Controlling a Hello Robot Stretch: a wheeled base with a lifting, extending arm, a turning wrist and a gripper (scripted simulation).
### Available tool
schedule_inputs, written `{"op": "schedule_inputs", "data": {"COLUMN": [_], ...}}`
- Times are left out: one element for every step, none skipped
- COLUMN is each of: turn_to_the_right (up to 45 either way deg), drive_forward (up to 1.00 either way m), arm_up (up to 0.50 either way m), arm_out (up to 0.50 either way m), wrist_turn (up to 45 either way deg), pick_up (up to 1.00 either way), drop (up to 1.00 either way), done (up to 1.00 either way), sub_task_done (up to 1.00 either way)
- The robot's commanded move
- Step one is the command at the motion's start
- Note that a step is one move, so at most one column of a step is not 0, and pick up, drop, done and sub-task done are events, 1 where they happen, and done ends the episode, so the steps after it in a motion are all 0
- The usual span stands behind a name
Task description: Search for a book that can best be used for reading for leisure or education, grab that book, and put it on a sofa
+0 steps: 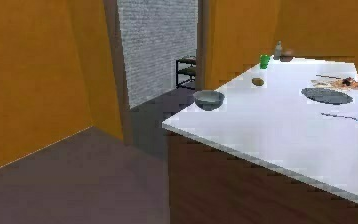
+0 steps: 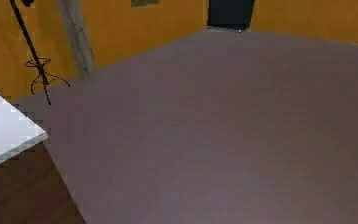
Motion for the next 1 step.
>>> {"op": "schedule_inputs", "data": {"turn_to_the_right": [-27.0], "drive_forward": [0.00], "arm_up": [0.00], "arm_out": [0.00], "wrist_turn": [0.0], "pick_up": [0.00], "drop": [0.00], "done": [0.00], "sub_task_done": [0.00]}}
